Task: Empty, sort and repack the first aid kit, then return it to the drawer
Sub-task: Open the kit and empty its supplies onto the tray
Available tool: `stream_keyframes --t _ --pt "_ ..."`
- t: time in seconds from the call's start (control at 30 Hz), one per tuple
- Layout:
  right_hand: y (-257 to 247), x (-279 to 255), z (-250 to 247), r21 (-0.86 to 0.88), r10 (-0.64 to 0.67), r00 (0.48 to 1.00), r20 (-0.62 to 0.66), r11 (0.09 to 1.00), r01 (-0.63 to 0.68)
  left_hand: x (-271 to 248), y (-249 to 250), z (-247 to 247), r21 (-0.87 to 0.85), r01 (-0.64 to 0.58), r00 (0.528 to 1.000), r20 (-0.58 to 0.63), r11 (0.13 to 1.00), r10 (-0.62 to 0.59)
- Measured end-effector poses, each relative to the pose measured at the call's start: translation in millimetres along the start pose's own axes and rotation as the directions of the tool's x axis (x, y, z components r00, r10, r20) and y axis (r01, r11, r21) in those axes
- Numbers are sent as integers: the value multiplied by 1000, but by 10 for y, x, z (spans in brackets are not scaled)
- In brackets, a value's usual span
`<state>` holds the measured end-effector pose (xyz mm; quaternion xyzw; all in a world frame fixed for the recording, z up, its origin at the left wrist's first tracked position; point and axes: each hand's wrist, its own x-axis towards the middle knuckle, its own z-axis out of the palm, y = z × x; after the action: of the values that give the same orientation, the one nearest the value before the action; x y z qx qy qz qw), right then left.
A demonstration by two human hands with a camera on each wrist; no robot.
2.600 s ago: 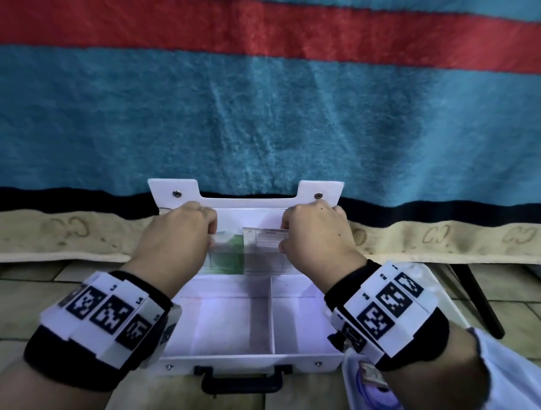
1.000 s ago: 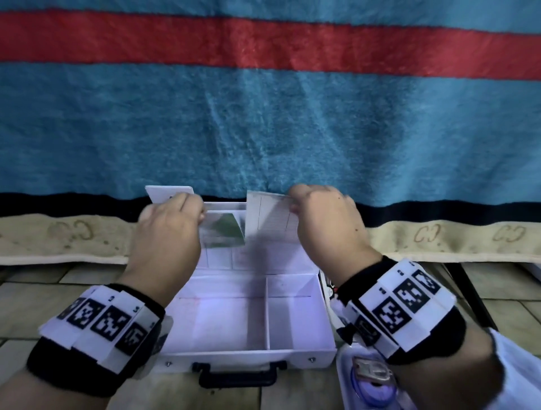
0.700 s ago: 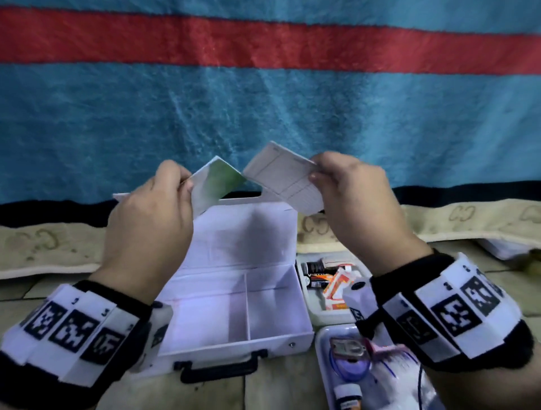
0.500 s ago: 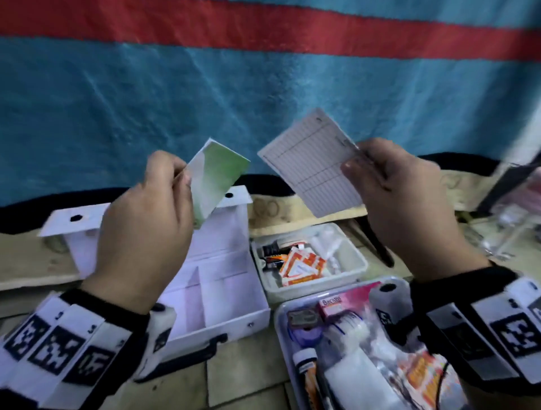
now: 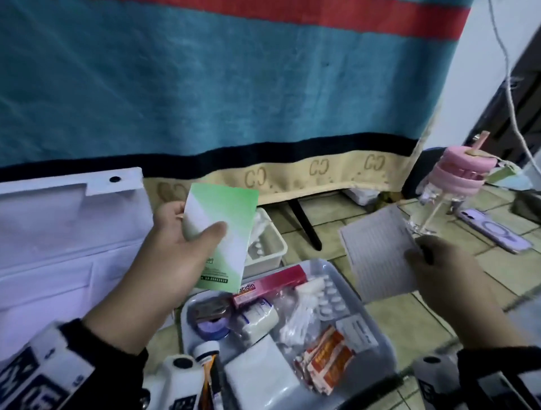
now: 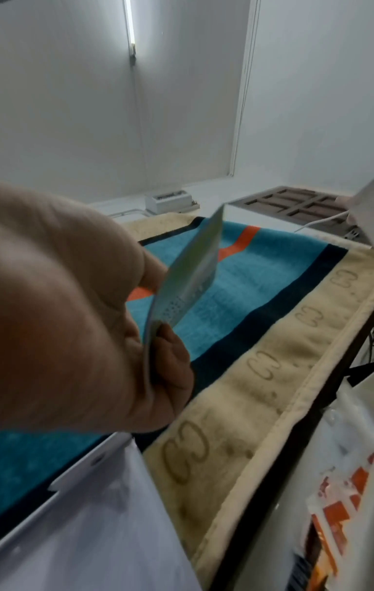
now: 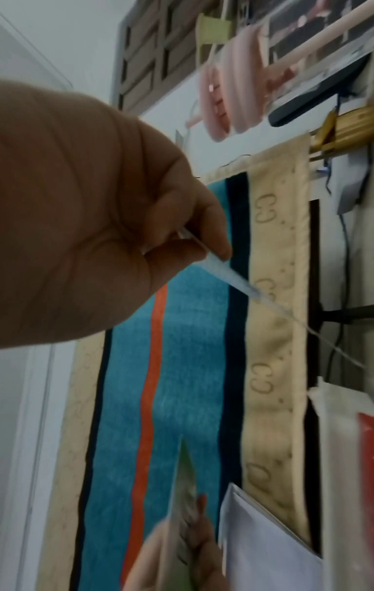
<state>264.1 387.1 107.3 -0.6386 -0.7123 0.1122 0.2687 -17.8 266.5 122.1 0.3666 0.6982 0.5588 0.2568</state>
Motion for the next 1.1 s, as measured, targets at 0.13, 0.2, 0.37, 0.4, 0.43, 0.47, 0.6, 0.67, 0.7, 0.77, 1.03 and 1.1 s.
stream_keyframes --t 0.13,0.2,0.37,0.4,0.43,0.47,0.6,0.67,0.7,0.77,1.03,1.1 --pt "252 245 161 -68 -14 986 166 997 25 -57 102 326 -5 127 991 -51 992 -127" --pt "364 374 235 -44 -50 972 229 997 62 -121 171 531 33 174 982 -83 984 -171" --pt "484 552 390 70 -132 909 395 991 114 -278 204 923 -43 256 955 -142 966 -259" --pt "497 567 412 92 -145 899 413 989 117 -309 195 969 -63 260 950 -162 964 -267" --pt "505 577 434 109 -159 892 424 986 123 -340 178 1000 -79 261 945 -182 962 -272" --pt "514 592 455 130 -173 884 435 983 129 -372 157 1025 -99 264 938 -204 959 -280" --pt "513 658 501 161 -216 836 505 975 155 -463 104 1074 -168 267 919 -252 949 -303" --pt "499 686 499 102 -200 808 554 980 173 -488 103 1071 -168 275 919 -245 947 -310" --pt "495 695 498 68 -189 796 575 981 184 -499 105 1060 -165 276 920 -240 947 -310" --pt "471 707 490 -6 -154 783 603 980 198 -512 97 1042 -163 277 921 -236 947 -310" --pt "405 780 441 -196 -101 801 590 945 263 -562 28 1024 -157 289 922 -220 944 -318" --pt "368 739 472 -184 -107 782 615 944 274 -571 27 1007 -157 285 924 -217 946 -314"
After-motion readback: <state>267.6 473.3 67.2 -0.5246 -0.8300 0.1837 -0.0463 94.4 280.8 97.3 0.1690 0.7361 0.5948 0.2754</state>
